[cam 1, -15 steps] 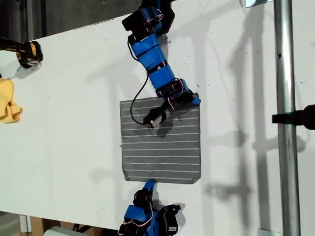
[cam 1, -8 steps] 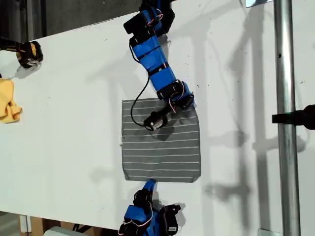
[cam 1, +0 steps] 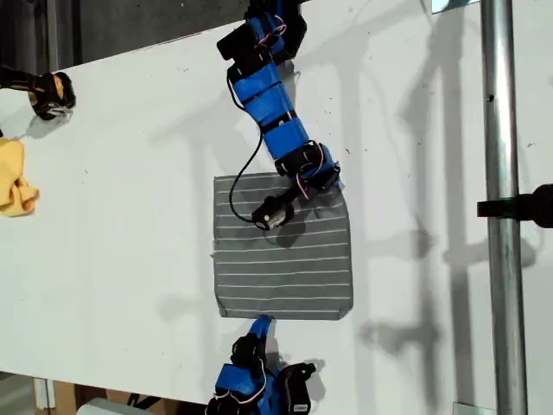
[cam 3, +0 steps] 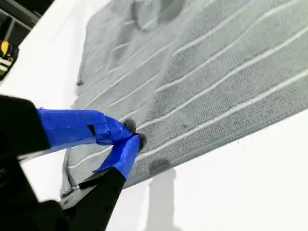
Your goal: Grasp corners of a towel and fold twice.
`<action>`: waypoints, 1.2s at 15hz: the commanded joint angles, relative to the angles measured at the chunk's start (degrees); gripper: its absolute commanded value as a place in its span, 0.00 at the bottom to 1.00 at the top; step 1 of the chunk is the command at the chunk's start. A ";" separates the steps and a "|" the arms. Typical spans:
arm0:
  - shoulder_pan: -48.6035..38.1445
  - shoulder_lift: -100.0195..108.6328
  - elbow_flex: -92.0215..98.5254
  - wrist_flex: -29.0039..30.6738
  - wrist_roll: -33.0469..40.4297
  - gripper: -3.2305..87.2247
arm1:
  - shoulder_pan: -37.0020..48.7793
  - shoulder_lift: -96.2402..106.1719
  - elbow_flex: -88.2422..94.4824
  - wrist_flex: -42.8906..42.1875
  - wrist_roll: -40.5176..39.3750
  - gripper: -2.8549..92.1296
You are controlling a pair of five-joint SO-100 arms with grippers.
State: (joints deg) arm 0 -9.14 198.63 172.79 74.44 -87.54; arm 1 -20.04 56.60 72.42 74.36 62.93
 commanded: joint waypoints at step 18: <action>21.71 -79.28 -71.81 1.05 19.86 0.02 | 1.14 0.35 -1.93 -0.26 -0.88 0.03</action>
State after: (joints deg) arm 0 10.99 122.87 107.67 74.00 -69.08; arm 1 -20.04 56.51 72.16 74.18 62.75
